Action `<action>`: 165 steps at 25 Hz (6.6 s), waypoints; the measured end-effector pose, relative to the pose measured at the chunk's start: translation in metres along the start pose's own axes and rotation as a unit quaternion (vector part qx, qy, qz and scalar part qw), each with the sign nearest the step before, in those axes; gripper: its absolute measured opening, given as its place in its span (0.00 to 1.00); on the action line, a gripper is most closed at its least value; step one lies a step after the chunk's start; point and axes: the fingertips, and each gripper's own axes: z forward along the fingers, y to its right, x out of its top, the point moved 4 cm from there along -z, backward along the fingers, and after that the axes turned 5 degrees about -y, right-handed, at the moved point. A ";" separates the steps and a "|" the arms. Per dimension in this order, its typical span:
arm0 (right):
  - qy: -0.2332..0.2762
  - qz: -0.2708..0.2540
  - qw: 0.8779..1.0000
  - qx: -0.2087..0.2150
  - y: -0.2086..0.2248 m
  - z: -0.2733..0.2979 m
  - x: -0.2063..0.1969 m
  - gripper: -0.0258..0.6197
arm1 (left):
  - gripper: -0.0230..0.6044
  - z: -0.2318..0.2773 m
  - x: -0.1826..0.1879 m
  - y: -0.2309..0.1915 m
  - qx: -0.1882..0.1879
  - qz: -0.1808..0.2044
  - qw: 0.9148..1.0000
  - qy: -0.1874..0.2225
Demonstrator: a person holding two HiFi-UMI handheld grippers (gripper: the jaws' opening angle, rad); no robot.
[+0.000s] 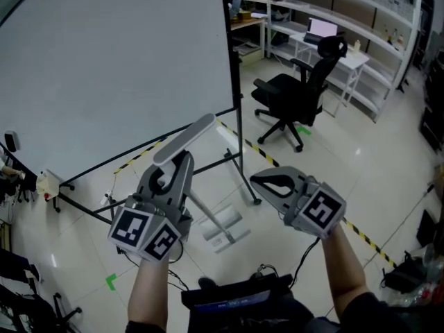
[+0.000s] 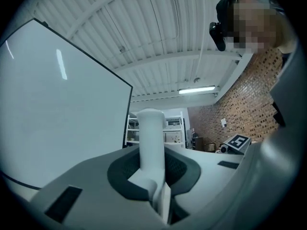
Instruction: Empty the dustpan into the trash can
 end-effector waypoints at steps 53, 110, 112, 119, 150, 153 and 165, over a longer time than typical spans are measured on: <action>-0.078 0.141 0.937 -0.310 0.014 -0.177 -0.037 0.06 | 0.10 0.174 -0.026 0.174 -0.340 0.003 0.940 0.025; 0.020 0.195 0.934 -0.299 0.060 -0.408 -0.149 0.06 | 0.10 0.252 -0.090 0.401 -0.339 0.050 0.938 -0.050; 0.008 0.192 0.935 -0.296 0.065 -0.406 -0.149 0.06 | 0.10 0.257 -0.093 0.400 -0.342 0.056 0.937 -0.050; -0.009 0.172 0.943 -0.285 0.092 -0.383 -0.141 0.06 | 0.10 0.277 -0.098 0.383 -0.351 0.071 0.933 -0.034; -0.110 0.165 0.944 -0.265 0.185 -0.243 -0.165 0.06 | 0.10 0.381 -0.134 0.257 -0.349 -0.011 0.937 -0.027; -0.119 0.172 0.943 -0.260 0.186 -0.236 -0.174 0.06 | 0.10 0.387 -0.146 0.248 -0.343 -0.010 0.939 -0.029; -0.108 0.196 0.950 -0.216 0.202 -0.222 -0.205 0.06 | 0.10 0.418 -0.169 0.234 -0.303 0.001 0.952 -0.032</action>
